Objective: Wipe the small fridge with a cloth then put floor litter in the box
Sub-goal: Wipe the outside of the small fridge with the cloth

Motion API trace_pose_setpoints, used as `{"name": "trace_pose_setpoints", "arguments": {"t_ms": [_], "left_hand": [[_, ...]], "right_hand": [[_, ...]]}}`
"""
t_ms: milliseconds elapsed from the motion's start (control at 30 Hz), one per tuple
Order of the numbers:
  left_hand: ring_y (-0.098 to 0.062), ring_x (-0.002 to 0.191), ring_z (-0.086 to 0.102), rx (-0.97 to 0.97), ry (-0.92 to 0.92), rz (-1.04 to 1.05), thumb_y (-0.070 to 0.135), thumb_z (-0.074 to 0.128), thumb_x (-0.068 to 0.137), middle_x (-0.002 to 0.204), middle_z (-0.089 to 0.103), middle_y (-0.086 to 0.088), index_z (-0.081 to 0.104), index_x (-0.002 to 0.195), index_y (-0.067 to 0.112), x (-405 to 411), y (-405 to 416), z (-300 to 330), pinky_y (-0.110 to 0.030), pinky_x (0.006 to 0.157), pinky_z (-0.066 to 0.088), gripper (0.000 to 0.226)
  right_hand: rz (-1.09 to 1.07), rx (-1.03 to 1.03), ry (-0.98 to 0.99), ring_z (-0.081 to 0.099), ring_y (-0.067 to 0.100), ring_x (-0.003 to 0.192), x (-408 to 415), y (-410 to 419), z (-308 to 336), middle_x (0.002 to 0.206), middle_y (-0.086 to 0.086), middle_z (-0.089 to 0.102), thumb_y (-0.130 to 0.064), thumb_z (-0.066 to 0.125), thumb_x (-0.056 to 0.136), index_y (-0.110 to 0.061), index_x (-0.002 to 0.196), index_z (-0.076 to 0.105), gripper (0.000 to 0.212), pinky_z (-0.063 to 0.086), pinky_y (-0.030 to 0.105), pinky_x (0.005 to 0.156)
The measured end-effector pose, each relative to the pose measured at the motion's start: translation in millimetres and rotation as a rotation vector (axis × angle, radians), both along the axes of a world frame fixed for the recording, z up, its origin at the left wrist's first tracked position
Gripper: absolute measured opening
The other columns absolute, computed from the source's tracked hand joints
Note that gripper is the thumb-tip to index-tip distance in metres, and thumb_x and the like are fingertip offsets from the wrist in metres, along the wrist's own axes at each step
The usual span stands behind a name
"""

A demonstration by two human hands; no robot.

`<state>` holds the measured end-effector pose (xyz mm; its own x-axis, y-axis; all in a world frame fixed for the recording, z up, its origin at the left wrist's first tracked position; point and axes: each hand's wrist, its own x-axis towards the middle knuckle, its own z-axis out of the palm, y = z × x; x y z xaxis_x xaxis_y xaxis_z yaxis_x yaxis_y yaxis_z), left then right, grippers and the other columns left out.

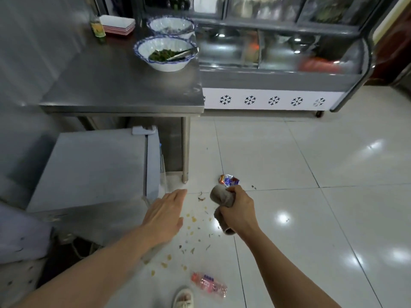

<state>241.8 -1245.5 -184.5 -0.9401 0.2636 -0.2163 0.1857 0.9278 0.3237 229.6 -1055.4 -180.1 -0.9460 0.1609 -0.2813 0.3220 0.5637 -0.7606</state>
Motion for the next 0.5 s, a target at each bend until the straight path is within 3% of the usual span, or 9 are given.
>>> {"name": "trace_pose_setpoints", "arguments": {"t_ms": [100,167,233,333,500], "left_hand": [[-0.020,0.133,0.036,0.005,-0.012,0.049,0.021,0.057,0.089,0.149,0.031,-0.005,0.014,0.146,0.015,-31.5,-3.7,-0.1,-0.037,0.111,0.031,0.072],[-0.021,0.130,0.040,0.000,-0.020,0.078,0.020,0.057,0.089,0.147,0.035,-0.005,0.016,0.145,0.015,-51.8,-6.5,0.8,-0.036,0.108,0.034,0.070],[-0.021,0.127,0.043,-0.004,-0.023,0.103,0.020,0.059,0.087,0.145,0.038,-0.005,0.019,0.143,0.016,-69.6,-9.1,1.1,-0.035,0.105,0.036,0.069],[-0.022,0.127,0.043,-0.022,-0.017,0.158,0.022,0.060,0.086,0.145,0.038,-0.004,0.020,0.143,0.017,-94.4,-14.4,0.6,-0.036,0.104,0.038,0.070],[-0.021,0.130,0.040,-0.035,-0.013,0.307,0.025,0.058,0.087,0.149,0.032,-0.003,0.015,0.147,0.017,-123.6,-17.9,-8.6,-0.035,0.106,0.036,0.075]], "right_hand": [[0.050,0.007,-0.016,0.055,0.005,0.073,-33.8,-0.8,3.2,0.092,-0.002,0.059,0.006,0.051,0.071,-0.017,0.104,0.054,0.040,0.042,0.014,0.055],[0.076,0.006,-0.026,0.053,0.001,0.070,-55.2,-3.0,4.5,0.090,-0.002,0.058,0.006,0.049,0.070,-0.016,0.104,0.054,0.041,0.038,0.011,0.050],[0.114,0.015,-0.033,0.056,0.006,0.075,-75.4,-8.0,5.2,0.093,0.000,0.058,0.006,0.049,0.071,-0.015,0.107,0.054,0.042,0.044,0.017,0.056],[0.197,0.002,-0.059,0.064,0.027,0.085,-107.2,-19.8,2.5,0.096,0.012,0.065,0.005,0.048,0.070,-0.012,0.107,0.055,0.041,0.056,0.039,0.073],[0.381,-0.008,-0.086,0.063,0.029,0.089,-159.4,-33.3,-11.2,0.102,0.013,0.063,0.001,0.052,0.073,-0.017,0.107,0.053,0.038,0.056,0.038,0.075]]}}
